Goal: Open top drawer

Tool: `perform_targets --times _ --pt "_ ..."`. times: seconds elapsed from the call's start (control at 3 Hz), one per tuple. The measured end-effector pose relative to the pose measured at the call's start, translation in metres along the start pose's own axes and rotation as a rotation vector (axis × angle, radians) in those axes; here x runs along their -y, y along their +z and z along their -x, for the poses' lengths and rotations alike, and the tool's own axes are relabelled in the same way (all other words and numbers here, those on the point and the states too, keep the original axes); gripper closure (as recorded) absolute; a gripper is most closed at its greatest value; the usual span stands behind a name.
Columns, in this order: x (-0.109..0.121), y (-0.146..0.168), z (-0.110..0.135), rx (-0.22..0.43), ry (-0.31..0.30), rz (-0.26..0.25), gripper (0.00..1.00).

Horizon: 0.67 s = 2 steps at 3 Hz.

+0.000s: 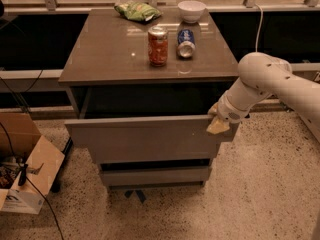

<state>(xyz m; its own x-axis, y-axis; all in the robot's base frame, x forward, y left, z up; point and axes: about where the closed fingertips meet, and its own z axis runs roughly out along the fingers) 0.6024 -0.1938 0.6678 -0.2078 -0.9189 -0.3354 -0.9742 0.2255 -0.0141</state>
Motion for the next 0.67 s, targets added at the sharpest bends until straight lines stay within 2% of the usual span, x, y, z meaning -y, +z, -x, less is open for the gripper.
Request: perform_targets --times 0.33,0.67 --pt "0.0 -0.004 0.0014 0.0 0.0 0.0 0.95" --pt "0.0 -0.0055 0.0019 0.0 0.0 0.0 1.0"
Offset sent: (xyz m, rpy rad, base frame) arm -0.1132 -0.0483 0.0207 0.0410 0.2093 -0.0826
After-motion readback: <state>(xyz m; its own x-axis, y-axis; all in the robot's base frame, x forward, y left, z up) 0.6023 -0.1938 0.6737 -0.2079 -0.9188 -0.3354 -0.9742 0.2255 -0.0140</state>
